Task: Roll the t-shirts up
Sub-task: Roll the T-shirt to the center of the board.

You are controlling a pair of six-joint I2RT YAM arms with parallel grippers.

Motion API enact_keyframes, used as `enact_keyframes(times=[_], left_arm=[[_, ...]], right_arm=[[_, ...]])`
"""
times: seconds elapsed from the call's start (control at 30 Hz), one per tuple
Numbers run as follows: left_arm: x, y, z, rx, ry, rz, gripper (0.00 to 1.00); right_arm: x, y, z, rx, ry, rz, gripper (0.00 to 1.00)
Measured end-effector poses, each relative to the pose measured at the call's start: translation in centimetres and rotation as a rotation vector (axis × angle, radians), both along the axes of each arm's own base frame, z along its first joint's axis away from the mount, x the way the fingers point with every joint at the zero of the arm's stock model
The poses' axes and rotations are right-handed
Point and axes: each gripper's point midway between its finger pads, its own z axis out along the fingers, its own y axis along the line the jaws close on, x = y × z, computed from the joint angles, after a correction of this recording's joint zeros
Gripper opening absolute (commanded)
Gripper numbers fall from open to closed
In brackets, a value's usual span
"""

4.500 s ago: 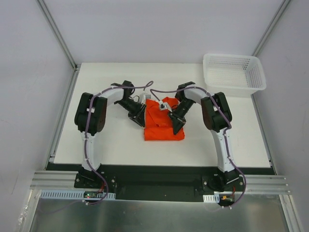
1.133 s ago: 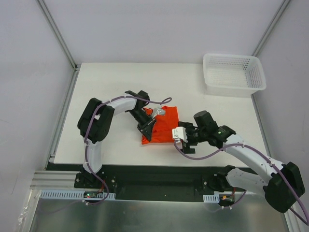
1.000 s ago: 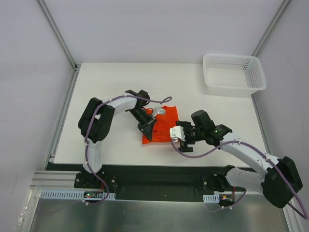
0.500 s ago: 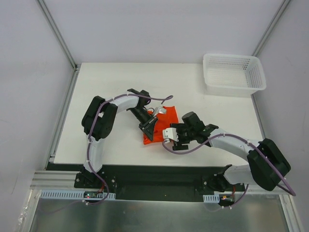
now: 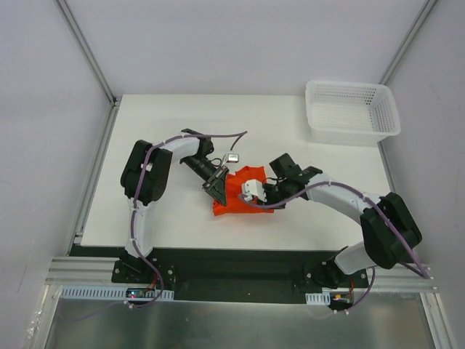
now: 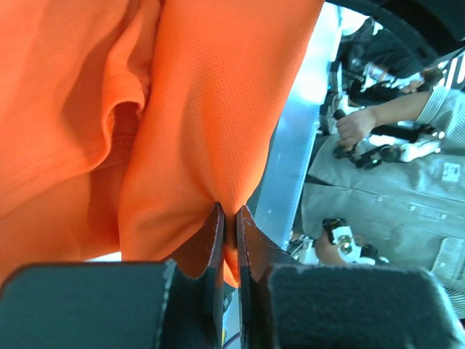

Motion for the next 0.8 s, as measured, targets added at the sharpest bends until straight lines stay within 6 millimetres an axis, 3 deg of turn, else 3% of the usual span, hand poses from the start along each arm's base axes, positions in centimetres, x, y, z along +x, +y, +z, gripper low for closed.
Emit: enact_keyframes(times=[0.07, 0.1, 0.27, 0.43, 0.6, 0.7, 0.8], left_arm=[[0.3, 0.1, 0.2, -0.004, 0.013, 0.015, 0.06], [0.4, 0.2, 0.2, -0.002, 0.014, 0.022, 0.14], [1.6, 0.8, -0.9, 0.069, -0.006, 0.053, 0.32], [5.2, 3.2, -1.9, 0.182, -0.228, 0.142, 0.39], [8.6, 5.5, 1.4, 0.235, -0.635, 0.221, 0.41], [9.3, 6.2, 3.5, 0.255, -0.845, 0.259, 0.43], [9.0, 6.4, 4.3, 0.277, -1.003, 0.278, 0.47]], right_arm=[[0.0, -0.1, 0.4, -0.016, 0.086, 0.003, 0.03], [0.0, -0.2, 0.4, -0.024, 0.128, 0.004, 0.02], [-1.1, -1.2, -0.4, -0.095, 0.341, -0.008, 0.02], [-1.3, -1.7, -1.1, -0.149, 0.535, -0.048, 0.01], [-1.0, -1.8, -1.6, -0.187, 0.700, -0.095, 0.01], [-0.6, -2.0, -1.8, -0.201, 0.785, -0.136, 0.01], [-0.1, -2.2, -1.9, -0.214, 0.853, -0.175, 0.01]])
